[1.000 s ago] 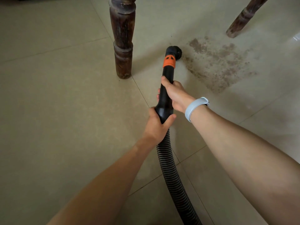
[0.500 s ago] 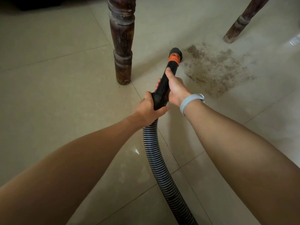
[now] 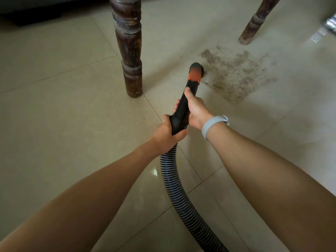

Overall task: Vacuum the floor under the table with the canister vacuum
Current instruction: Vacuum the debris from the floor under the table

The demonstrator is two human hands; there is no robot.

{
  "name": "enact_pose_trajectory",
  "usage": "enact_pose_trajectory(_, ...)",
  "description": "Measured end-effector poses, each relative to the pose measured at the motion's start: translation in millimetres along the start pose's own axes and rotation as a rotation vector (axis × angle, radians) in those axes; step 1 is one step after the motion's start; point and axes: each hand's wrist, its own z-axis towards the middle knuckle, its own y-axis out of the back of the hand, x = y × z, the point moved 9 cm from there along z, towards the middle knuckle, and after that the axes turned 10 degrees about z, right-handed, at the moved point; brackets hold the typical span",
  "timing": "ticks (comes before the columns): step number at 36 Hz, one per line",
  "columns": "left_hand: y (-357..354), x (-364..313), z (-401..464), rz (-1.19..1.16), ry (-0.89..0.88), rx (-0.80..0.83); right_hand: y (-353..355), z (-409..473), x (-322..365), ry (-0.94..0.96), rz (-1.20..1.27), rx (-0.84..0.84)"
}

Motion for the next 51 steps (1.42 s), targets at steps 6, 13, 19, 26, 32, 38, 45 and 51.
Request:
enact_pose_trajectory(6,-11.1,-1.9,-13.4,0.006,-0.008,0.007,12.5,-9.6,-8.4,-0.006,0.010,-0.006)
enact_pose_trajectory(13,-17.4,-11.5,-18.8,0.060,-0.033,0.038,25.2,-21.7,-4.3,0.013,0.055,-0.031)
enact_pose_trajectory(19,-21.1,-14.9,-24.8,0.097,-0.050,0.050,31.8,-30.0,-6.2,0.011,0.058,-0.037)
enact_pose_trajectory(26,-31.9,-16.2,-33.7,0.071,-0.049,0.067,41.0,-38.9,-7.9,0.015,0.029,-0.038)
enact_pose_trajectory(32,-38.8,-17.9,-40.0,0.079,-0.046,0.062,49.6,-45.3,-10.1,0.022,0.016,-0.070)
enact_pose_trajectory(38,-46.4,-21.8,-43.4,0.040,-0.051,0.088,59.6,-50.1,-10.0,0.022,0.026,-0.116)
enact_pose_trajectory(45,-55.5,-29.8,-46.2,0.073,-0.086,0.123,74.8,-54.0,-8.4,0.030,0.040,-0.138)
enact_pose_trajectory(51,-61.1,-35.2,-48.7,0.088,-0.118,0.127,83.9,-59.6,-8.6,0.031,0.064,-0.168)
